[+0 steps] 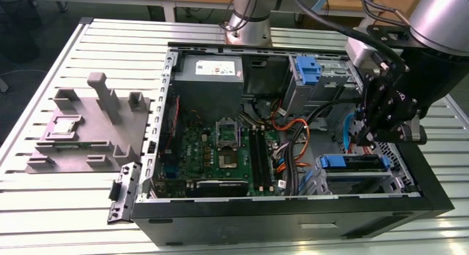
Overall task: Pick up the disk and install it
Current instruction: 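Insert the second disk wire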
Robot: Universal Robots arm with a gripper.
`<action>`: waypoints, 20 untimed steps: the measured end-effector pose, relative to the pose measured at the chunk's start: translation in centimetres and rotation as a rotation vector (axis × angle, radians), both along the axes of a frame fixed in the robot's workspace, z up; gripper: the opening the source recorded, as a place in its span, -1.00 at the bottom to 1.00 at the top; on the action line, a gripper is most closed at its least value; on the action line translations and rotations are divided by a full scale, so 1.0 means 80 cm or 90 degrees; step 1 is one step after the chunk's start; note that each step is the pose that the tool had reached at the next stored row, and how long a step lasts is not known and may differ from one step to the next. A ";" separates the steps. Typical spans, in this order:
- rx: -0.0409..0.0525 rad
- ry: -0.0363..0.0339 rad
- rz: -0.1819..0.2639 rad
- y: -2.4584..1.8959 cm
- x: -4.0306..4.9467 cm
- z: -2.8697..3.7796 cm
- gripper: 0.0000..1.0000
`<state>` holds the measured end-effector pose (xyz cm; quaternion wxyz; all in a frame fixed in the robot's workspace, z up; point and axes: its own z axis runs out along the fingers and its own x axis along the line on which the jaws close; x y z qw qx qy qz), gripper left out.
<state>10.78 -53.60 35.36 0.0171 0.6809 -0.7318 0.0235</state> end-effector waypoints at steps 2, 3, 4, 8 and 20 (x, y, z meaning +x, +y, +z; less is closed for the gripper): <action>-0.0001 0.0000 0.000 0.0041 0.000 0.0007 -0.80; -0.0001 0.0000 0.000 0.0069 0.000 0.0013 -0.80; 0.0000 0.0000 0.000 0.0093 0.000 0.0024 -0.80; 0.0000 0.0000 0.000 0.0183 0.000 0.0110 -0.80; -0.0013 0.0000 0.000 0.0445 0.000 0.0279 -0.80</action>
